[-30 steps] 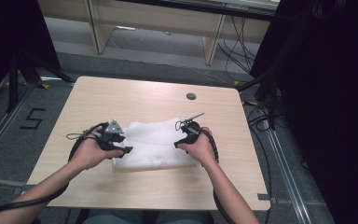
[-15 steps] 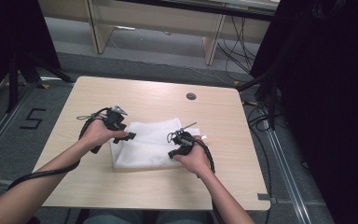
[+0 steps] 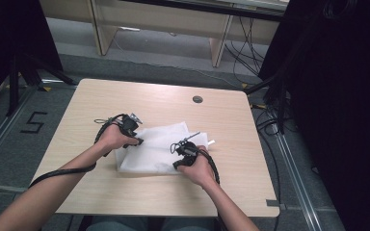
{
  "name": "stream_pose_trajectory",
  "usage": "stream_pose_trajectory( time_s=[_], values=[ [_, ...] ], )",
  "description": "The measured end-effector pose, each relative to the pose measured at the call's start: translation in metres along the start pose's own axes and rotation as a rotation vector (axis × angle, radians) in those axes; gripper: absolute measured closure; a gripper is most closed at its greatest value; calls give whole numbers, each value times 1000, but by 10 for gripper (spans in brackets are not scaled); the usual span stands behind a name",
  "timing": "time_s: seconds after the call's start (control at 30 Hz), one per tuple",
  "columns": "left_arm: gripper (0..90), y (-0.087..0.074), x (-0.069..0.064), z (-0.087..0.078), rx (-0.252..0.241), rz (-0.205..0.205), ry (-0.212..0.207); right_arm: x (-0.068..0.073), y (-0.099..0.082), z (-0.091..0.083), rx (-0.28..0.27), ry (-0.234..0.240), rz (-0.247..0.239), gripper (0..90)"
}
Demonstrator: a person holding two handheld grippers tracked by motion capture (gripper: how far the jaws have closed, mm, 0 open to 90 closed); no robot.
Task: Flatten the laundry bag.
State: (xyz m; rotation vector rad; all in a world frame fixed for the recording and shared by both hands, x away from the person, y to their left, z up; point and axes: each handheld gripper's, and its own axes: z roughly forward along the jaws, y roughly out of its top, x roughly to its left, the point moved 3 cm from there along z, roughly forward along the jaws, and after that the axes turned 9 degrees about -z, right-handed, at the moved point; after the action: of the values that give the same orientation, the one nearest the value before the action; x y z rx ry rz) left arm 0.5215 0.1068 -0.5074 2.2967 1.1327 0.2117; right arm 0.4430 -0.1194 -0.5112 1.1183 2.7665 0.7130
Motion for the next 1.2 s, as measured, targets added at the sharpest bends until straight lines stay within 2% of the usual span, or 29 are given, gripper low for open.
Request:
stream_pose_trajectory(
  time_s=[0.03,0.07,0.13,0.17,0.2,0.3,0.33,0.37,0.4,0.43,0.63,0.7,0.77,0.83,0.87,0.9,0.97,1.07,1.1,1.13,1.2],
  values=[
    [712,0,0,0,0,0,0,0,0,0,0,1,-6,844],
    [745,2,-1,-2,19,20,-8,-2,1,1,-6,-2,-24,841],
    [796,3,-3,-4,12,21,0,-2,1,1,-2,-1,-24,837],
    [815,3,-4,-5,16,20,-2,-1,1,1,2,1,-3,826],
    [825,4,-5,-6,22,12,-8,-1,1,1,-4,1,-4,818],
    [840,4,-11,-13,-18,19,3,0,1,1,-1,9,11,794],
    [842,4,-11,-13,-18,19,3,0,1,1,-1,9,11,794],
    [843,4,-17,-18,-63,45,4,0,1,1,-5,6,8,795],
    [844,4,-17,-18,-63,45,4,0,1,2,-6,4,10,795],
    [844,4,-21,-22,-75,62,-3,0,1,2,-14,8,5,795],
    [845,-1,-50,-43,-183,145,-33,0,0,1,-23,13,35,769],
    [844,-5,-59,-47,-203,191,-38,0,0,1,-26,19,44,761],
    [844,-10,-67,-49,-213,238,-45,-1,2,-4,-46,18,36,758],
    [844,-18,-80,-46,-213,286,-79,-6,5,-12,-65,-1,58,773],
    [844,-18,-80,-46,-213,286,-79,-6,5,-12,-65,-1,58,773],
    [844,-25,-91,-43,-209,334,-98,-12,7,-23,-79,-20,77,781],
    [844,-30,-102,-39,-205,378,-107,-21,9,-32,-105,-35,93,782],
    [844,-31,-115,-37,-209,412,-122,-26,11,-41,-114,-47,133,771],
    [844,-31,-117,-37,-217,414,-126,-29,11,-44,-122,-49,133,765],
    [844,-30,-119,-36,-215,425,-128,-28,12,-47,-122,-37,156,757],
    [844,-31,-120,-34,-218,445,-121,-28,13,-51,-140,-39,130,738]
  ],
)
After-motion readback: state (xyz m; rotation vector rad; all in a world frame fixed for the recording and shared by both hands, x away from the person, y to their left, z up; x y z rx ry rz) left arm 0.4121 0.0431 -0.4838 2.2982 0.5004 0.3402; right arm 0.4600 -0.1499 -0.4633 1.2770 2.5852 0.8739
